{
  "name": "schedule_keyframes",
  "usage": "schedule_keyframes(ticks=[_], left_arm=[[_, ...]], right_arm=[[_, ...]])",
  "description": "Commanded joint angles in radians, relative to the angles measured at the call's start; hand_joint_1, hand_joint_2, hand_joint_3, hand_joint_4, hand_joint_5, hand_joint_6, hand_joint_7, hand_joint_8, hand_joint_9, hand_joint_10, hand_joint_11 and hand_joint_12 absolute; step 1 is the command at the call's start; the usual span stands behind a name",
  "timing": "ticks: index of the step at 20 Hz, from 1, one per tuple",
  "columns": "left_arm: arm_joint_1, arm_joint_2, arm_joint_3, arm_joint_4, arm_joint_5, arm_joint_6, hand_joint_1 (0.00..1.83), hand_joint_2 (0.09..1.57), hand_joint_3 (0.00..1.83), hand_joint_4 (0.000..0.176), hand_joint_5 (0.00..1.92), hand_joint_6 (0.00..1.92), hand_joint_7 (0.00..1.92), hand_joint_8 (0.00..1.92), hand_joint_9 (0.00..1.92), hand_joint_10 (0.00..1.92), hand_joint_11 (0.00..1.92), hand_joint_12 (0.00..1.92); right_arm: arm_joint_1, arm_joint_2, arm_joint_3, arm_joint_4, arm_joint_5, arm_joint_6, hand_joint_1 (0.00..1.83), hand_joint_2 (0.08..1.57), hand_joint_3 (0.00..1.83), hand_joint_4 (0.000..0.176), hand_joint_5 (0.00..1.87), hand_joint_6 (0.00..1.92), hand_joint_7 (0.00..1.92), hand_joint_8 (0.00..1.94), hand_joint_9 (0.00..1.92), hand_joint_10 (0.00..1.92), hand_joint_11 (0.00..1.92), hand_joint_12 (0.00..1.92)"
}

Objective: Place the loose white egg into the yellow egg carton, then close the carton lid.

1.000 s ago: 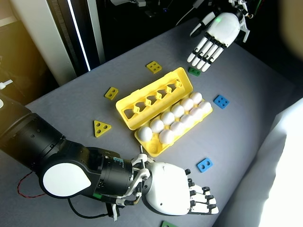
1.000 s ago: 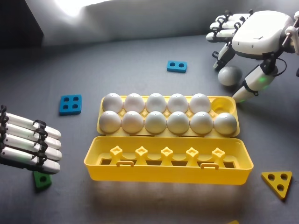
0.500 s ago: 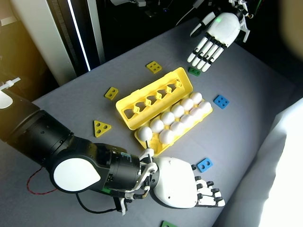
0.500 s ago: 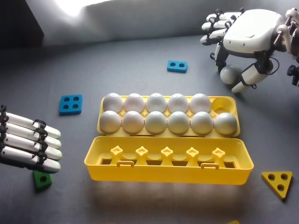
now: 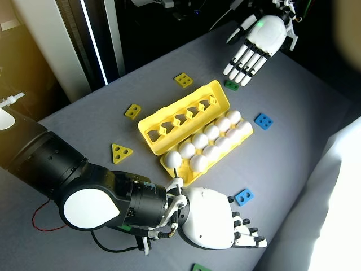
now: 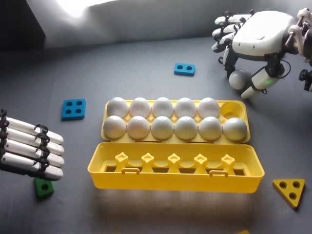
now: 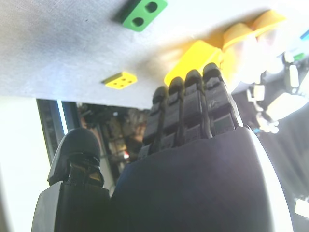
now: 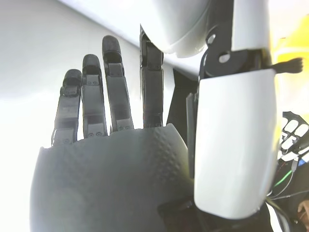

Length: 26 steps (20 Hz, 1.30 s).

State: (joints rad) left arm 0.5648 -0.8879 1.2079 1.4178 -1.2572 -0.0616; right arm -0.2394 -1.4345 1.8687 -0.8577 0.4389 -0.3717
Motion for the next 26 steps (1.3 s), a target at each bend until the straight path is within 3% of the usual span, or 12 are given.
schedule_keyframes(ticks=[1,6,11,16,21,26], left_arm=[[-0.006,0.011,0.003,-0.065,-0.054,-0.007,0.00,1.34,0.00,0.000,0.08,0.01,0.07,0.01,0.02,0.01,0.00,0.00],[-0.008,0.011,0.003,-0.065,-0.054,-0.010,0.00,1.33,0.00,0.000,0.05,0.00,0.03,0.00,0.00,0.00,0.00,0.00],[-0.009,0.012,0.002,-0.065,-0.052,-0.011,0.00,1.33,0.00,0.000,0.06,0.00,0.03,0.00,0.00,0.00,0.00,0.00],[-0.008,0.013,-0.002,-0.066,-0.052,-0.011,0.00,1.33,0.00,0.000,0.04,0.00,0.02,0.00,0.00,0.00,0.00,0.00],[-0.008,0.015,-0.004,-0.066,-0.050,-0.011,0.00,1.33,0.00,0.000,0.05,0.01,0.04,0.01,0.00,0.00,0.00,0.00],[-0.008,0.015,-0.005,-0.066,-0.047,-0.011,0.00,1.33,0.00,0.000,0.05,0.00,0.05,0.01,0.00,0.00,0.00,0.00]], right_arm=[[0.016,0.026,-0.005,0.028,0.066,0.002,1.06,1.05,0.00,0.176,1.12,0.75,0.44,0.00,0.19,0.01,0.00,0.00],[0.062,0.110,-0.163,0.011,0.038,0.004,1.07,1.04,0.00,0.176,1.15,0.70,0.43,0.00,0.19,0.00,0.00,0.00],[0.099,0.178,-0.294,0.011,-0.044,0.065,1.07,1.04,0.00,0.176,1.14,0.71,0.42,0.00,0.19,0.00,0.00,0.00],[0.126,0.218,-0.364,0.028,-0.094,0.189,1.05,1.06,0.00,0.176,1.09,0.80,0.43,0.01,0.21,0.00,0.00,0.00],[0.128,0.237,-0.407,0.029,-0.161,0.323,1.06,1.05,0.00,0.176,1.12,0.75,0.50,0.01,0.28,0.02,0.00,0.00],[0.109,0.236,-0.418,0.029,-0.168,0.354,1.05,1.06,0.00,0.176,1.09,0.80,0.51,0.01,0.29,0.01,0.02,0.01]])
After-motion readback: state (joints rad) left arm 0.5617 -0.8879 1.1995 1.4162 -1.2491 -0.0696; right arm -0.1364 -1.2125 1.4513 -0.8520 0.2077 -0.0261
